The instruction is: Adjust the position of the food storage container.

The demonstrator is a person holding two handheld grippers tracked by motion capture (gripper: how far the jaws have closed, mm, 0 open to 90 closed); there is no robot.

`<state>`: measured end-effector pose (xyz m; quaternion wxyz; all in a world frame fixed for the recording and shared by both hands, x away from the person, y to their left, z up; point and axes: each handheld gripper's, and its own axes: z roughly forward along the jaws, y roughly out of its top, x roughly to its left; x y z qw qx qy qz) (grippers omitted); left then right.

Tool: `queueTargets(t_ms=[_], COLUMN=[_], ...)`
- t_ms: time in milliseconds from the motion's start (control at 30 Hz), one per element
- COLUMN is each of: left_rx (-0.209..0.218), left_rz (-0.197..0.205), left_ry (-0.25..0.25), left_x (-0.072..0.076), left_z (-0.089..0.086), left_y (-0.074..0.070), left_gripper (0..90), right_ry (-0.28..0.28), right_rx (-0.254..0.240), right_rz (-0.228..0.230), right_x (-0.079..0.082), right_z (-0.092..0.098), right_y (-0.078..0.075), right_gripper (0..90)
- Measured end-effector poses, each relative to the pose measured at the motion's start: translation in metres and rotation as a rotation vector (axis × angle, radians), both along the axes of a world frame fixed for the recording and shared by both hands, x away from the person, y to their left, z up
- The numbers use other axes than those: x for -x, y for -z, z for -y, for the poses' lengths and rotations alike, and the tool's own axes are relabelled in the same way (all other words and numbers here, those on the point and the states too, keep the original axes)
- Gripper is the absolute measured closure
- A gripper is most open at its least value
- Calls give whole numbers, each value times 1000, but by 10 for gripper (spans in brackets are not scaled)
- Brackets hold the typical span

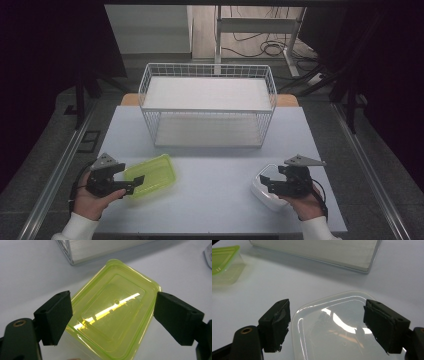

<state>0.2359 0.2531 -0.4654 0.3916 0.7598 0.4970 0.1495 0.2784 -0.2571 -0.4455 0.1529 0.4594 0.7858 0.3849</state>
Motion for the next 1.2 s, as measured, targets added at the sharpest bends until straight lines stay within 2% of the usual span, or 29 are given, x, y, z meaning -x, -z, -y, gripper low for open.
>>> queueTargets(t_ms=[333, 767, 1200], left_rx=[-7, -3, -14], left_rz=[-3, -4, -9], left_ry=[9, -16, -9], left_x=[-2, 0, -4], left_z=[5, -1, 4], left_y=[0, 0, 0], left_gripper=[159, 163, 169], right_ry=[8, 3, 1], right_rx=[9, 23, 25], right_rz=[-3, -9, -17], right_x=[3, 1, 3], right_z=[2, -2, -3], right_y=[0, 2, 5], right_gripper=[213, 211, 212])
